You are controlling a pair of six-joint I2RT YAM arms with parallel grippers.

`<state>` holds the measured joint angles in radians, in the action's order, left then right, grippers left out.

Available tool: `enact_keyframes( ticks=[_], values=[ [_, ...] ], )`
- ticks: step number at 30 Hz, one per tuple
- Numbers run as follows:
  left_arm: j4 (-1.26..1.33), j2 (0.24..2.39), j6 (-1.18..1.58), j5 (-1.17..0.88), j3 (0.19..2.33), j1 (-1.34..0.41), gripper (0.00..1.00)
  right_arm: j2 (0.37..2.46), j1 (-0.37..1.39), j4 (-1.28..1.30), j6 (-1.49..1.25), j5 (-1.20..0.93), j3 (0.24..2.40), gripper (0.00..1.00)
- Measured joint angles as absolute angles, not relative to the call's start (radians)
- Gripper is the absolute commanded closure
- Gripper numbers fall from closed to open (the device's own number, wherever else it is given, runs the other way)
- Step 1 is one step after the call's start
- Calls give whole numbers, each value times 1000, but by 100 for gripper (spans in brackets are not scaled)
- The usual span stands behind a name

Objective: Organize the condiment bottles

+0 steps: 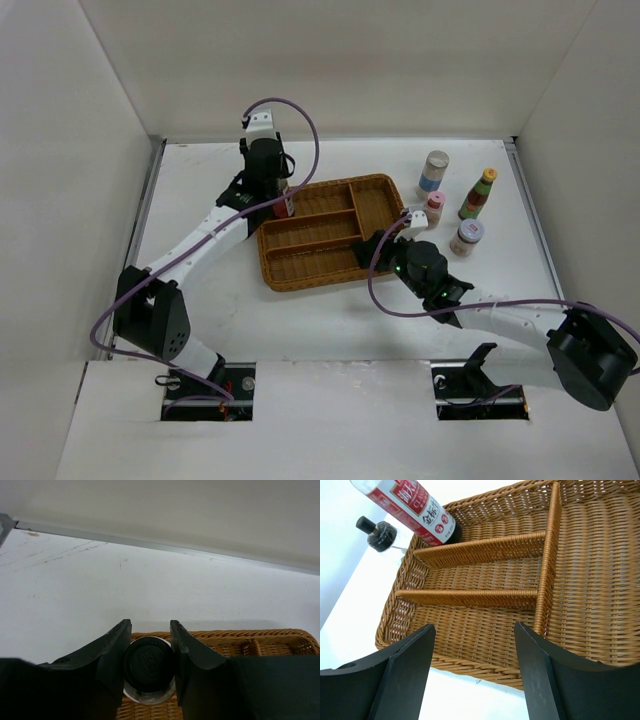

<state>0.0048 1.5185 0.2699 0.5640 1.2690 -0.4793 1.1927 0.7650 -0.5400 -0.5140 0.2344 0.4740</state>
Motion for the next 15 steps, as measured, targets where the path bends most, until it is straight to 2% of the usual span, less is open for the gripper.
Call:
enact_keyframes(
  ticks=[6,15],
  values=[
    [70,1518,271,575,1182,-472,78,1193,762,-540,-514,234,474,27],
    [186,1470,277,614,1060,-482,39,1193,757,-540,-516,234,474,19]
  ],
)
